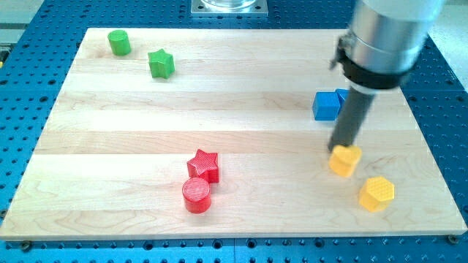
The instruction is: Move the green star to the top right corner of the board
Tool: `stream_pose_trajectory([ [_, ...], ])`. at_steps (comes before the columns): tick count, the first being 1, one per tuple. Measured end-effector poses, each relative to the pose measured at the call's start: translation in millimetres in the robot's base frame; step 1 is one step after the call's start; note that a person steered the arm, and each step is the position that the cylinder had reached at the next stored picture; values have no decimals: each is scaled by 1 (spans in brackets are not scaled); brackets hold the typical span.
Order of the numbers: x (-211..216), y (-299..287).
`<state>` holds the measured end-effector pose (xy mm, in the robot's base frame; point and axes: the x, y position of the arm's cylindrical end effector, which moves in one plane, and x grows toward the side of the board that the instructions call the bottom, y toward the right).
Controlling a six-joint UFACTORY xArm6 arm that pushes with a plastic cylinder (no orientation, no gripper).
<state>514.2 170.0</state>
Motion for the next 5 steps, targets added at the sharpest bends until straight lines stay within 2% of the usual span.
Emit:
stream_pose_trajectory([
  [1,-8,-26],
  [2,-55,-142],
  [3,-126,-295],
  [4,-177,-419],
  [5,-209,-374],
])
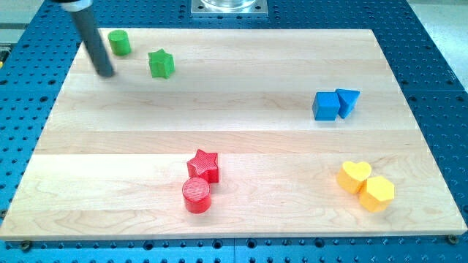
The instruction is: Move the green star to the top right corner of the board
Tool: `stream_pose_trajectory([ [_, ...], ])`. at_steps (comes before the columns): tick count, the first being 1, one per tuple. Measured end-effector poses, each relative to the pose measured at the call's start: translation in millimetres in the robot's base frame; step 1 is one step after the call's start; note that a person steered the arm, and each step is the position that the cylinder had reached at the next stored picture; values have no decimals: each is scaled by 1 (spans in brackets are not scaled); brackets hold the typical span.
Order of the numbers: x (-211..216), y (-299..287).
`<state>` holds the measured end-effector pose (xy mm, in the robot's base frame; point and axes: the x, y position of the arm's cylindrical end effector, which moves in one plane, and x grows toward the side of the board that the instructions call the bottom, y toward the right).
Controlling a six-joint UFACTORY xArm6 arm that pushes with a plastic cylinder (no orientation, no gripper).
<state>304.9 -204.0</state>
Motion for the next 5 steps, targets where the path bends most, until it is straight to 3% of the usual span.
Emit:
stream_pose_trajectory([
  [1,-16,80],
  [3,-2,104],
  [4,-2,164],
  [5,1,110],
])
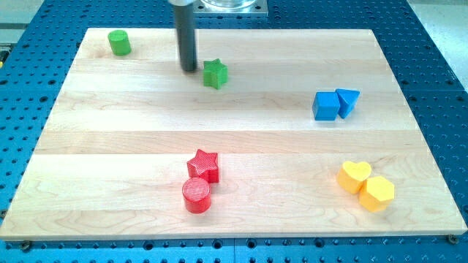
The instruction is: Move the green star to the top right corner of the board
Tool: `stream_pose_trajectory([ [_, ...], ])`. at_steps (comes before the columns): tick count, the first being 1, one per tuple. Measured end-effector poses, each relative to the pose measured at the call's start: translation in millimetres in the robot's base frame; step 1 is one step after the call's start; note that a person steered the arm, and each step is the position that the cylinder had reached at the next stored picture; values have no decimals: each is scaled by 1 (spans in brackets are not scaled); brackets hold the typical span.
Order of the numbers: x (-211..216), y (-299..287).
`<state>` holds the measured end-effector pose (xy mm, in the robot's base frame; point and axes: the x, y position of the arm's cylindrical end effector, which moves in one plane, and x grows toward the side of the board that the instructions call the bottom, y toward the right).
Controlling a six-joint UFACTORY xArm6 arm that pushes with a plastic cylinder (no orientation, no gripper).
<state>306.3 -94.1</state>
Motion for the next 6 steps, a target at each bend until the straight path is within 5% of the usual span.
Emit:
stream_pose_trajectory([
  [2,21,64],
  [4,56,51],
  [6,6,208],
])
